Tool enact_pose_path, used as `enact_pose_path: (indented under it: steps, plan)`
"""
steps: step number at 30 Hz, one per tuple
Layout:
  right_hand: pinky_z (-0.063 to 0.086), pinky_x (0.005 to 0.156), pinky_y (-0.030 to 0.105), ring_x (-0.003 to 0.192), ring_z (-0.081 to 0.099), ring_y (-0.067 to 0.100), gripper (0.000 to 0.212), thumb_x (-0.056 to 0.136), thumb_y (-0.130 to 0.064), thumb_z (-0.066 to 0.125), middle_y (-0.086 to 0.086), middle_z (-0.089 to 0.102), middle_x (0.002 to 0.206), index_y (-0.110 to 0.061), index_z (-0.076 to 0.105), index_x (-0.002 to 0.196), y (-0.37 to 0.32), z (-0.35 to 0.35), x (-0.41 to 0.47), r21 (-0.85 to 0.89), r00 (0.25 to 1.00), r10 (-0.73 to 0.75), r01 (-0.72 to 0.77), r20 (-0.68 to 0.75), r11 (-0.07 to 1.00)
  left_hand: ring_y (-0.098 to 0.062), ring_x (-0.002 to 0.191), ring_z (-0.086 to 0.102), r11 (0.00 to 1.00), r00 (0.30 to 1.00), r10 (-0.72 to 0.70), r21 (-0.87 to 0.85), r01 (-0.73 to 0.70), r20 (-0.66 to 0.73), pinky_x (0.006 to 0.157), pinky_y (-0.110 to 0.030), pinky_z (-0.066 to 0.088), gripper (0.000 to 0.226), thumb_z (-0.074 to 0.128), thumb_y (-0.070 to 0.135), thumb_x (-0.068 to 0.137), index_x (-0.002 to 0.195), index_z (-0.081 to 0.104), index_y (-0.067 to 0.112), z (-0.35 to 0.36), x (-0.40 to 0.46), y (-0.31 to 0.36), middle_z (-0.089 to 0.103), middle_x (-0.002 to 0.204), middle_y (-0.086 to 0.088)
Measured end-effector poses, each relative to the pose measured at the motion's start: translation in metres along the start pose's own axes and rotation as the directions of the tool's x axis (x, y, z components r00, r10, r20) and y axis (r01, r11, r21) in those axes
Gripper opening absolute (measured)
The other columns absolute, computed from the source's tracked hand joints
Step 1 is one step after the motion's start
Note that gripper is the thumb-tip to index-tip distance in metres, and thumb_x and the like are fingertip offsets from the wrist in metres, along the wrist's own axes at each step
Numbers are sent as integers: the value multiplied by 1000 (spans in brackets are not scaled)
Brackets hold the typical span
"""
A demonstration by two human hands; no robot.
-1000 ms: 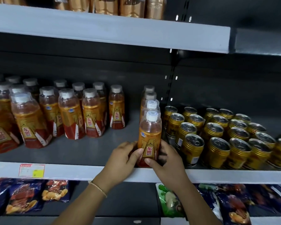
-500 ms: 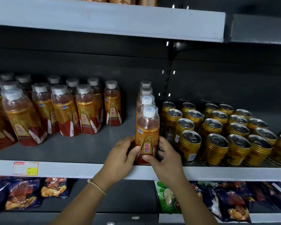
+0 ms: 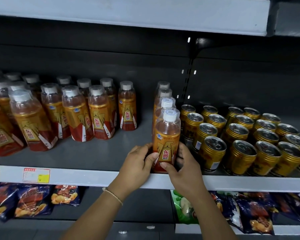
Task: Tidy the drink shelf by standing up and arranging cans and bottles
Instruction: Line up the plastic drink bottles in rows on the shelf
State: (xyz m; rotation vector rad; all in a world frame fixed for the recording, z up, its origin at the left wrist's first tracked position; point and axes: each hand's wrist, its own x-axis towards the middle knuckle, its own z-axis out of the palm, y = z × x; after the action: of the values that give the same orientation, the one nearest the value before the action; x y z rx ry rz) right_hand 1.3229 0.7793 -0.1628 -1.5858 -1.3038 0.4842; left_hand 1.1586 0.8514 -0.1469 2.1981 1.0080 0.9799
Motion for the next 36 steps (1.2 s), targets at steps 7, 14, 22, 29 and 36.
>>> enact_pose_path:
  steps: [7,14,22,29,36]
  plan:
    - [47,110,35,128,53,-2,77,83,-23,82,-19,55,140,-42,41,145,-11,-4,-5,57,1000,2,-1,-13,998,-8,116,56,983,999,-51,-176,51,5,101,-27,44,44,58,37,95,136,55,20,-8,-1,3,64,122,2]
    - [59,80,49,102,68,29,26,92,-21,70,7,68,112,-10,64,115,-63,24,-37,-99,658,-484,532,-577,841,5,117,53,987,975,14,-155,-49,-224,100,-13,39,35,52,26,98,131,59,15,-65,5,-19,61,127,7]
    - [47,104,25,118,57,7,50,93,-19,71,-2,62,131,-21,52,140,-110,120,44,47,971,-90,102,-220,994,-29,125,50,991,963,69,125,-37,-260,110,-34,37,48,51,-4,89,137,51,2,-113,18,-71,54,135,-16]
    - [53,92,37,111,63,27,57,82,-29,82,12,64,123,-9,55,127,-89,160,135,-151,942,247,-285,-229,946,-28,135,40,971,948,168,211,-112,-272,112,-39,36,57,58,2,86,141,44,2,-108,14,-81,43,144,-14]
    - [56,93,42,112,64,26,63,73,-23,89,9,64,122,-11,56,125,-76,177,153,-53,924,221,-249,-314,967,-27,136,36,970,947,153,226,-89,-284,112,-40,36,62,60,0,85,144,40,0,-106,16,-84,42,145,-15]
